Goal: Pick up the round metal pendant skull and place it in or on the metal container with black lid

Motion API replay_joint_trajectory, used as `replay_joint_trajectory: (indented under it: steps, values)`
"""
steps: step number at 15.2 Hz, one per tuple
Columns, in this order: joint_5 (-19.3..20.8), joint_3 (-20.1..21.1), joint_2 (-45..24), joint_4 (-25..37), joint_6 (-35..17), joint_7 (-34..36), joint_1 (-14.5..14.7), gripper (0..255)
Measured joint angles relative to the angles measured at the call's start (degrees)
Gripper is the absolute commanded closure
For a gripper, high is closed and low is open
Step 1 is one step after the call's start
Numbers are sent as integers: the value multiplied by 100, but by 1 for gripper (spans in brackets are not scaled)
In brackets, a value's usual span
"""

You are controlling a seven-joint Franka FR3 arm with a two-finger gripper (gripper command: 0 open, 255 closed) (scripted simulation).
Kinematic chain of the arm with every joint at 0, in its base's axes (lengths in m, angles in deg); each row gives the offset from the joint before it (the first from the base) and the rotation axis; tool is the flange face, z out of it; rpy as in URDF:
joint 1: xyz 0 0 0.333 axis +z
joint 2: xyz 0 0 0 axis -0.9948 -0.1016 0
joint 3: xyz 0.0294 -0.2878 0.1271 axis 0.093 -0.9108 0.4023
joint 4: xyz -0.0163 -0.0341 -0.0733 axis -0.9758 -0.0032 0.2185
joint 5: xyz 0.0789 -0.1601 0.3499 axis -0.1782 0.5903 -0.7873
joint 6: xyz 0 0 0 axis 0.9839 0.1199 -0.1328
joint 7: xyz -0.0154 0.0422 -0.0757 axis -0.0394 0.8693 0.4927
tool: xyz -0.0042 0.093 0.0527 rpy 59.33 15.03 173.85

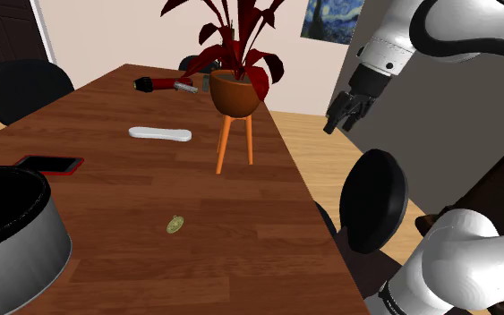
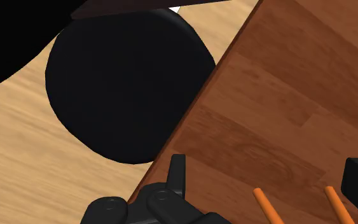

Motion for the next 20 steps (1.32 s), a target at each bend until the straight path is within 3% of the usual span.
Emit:
replay_joint_trajectory:
  steps: [2, 9, 20]
  values:
    - [-37, 44, 38, -68, -82, 28, 26, 0]
    - [-537, 686, 407, -1107, -1519, 356, 427, 0]
    - [-1288, 2111, -234, -2027, -4449, 982, 1104, 0]
